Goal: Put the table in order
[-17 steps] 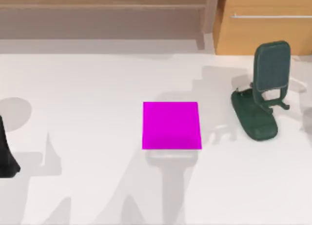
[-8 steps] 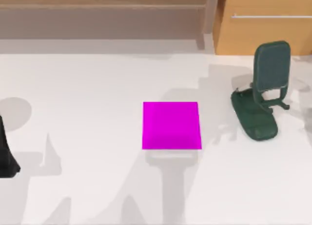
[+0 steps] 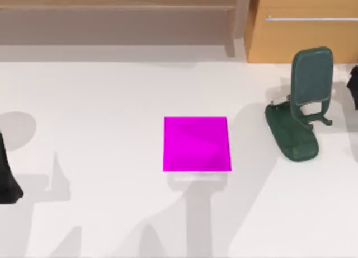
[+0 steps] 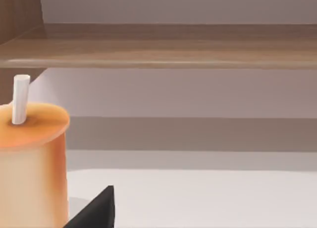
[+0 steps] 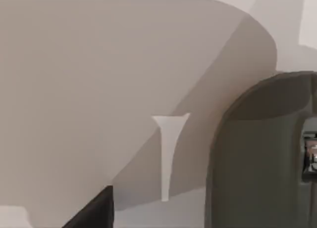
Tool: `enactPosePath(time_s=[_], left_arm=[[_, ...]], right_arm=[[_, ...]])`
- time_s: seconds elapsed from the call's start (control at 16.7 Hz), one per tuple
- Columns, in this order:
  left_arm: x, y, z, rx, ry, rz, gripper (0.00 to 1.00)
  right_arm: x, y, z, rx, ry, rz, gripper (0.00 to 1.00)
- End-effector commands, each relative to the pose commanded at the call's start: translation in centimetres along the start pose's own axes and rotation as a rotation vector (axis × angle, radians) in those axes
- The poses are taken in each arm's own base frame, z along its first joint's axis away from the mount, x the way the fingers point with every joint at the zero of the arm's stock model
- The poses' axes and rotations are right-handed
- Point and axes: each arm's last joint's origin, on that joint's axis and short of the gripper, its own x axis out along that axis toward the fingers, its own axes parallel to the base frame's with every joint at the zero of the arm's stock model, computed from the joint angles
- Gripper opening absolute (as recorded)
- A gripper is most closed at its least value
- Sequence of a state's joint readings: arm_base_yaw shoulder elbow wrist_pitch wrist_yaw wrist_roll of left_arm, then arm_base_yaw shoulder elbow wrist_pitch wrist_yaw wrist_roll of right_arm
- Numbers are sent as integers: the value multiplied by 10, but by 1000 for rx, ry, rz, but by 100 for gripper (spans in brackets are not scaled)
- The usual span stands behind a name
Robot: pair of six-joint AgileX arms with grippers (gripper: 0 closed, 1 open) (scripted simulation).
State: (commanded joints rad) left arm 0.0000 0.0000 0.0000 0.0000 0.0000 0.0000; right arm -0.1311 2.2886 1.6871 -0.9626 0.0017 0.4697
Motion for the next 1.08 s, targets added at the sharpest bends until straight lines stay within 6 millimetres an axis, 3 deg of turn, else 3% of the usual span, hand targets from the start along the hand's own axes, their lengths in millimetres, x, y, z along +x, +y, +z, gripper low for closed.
enactPosePath(time_s=[0.24,1.02,1.08], left_arm=[[0,0,0,0,0,0,100],[0,0,0,0,0,0,100],[0,0,0,0,0,0,100]], right_arm=[[3,0,0,0,2,-1,100],[3,0,0,0,2,-1,2],[3,0,0,0,2,-1,0]])
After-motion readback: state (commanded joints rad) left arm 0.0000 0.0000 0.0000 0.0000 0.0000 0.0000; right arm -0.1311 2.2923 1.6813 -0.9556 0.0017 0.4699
